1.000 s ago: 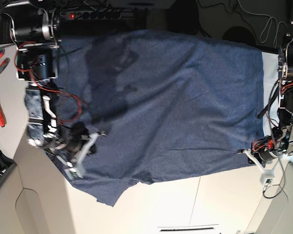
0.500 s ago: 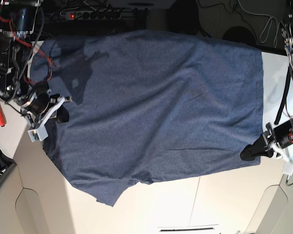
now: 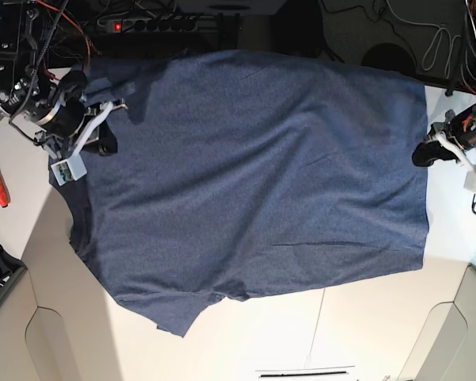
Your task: Layout the t-shirt on the table in an organized manner, then fold the t-shirt properly
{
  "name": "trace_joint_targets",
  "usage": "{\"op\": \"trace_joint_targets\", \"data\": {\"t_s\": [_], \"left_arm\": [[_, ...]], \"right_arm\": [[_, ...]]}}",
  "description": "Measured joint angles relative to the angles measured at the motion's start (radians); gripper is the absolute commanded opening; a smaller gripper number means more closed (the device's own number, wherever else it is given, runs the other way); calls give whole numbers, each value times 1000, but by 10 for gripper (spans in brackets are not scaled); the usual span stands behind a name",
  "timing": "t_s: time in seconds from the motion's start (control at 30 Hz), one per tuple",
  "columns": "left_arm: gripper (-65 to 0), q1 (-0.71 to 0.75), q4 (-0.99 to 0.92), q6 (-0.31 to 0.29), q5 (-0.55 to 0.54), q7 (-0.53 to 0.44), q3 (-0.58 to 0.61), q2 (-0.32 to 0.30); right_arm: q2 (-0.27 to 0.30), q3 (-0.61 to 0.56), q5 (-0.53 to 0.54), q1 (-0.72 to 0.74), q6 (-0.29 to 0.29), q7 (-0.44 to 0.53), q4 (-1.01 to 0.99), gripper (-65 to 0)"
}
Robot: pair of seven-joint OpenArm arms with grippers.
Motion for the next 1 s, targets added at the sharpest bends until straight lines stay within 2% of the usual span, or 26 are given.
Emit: {"op": "trace_joint_targets", "data": {"t_s": [0.13, 0.23, 0.3, 0.4, 0.5, 0.67, 0.83, 1.0], "left_arm": [[-650, 27, 110, -2, 129, -47, 1, 0], [-650, 26, 194, 5, 291, -116, 0, 18], [-650, 24, 244, 63, 406, -143, 1, 46], [-650, 29, 289, 143, 499, -148, 15, 66], [-650, 44, 304, 162, 505, -185, 47, 70], [-650, 72, 303, 162, 529, -193, 180, 77], [-650, 58, 304, 293, 605, -253, 253, 75], [-650, 47, 303, 300, 607, -253, 255, 84]], "right_arm": [[0, 0, -3, 4, 0, 38, 0, -650], [0, 0, -7, 10, 0, 101, 0, -650], [0, 0, -16, 20, 0, 114, 0, -650], [0, 0, -42, 43, -1, 114, 0, -650], [0, 0, -48, 60, -2, 115, 0, -650], [0, 0, -51, 60, -8, 120, -24, -650], [0, 0, -100, 73, -22, 182, -145, -650], [-1, 0, -97, 173, -25, 186, -302, -650]]}}
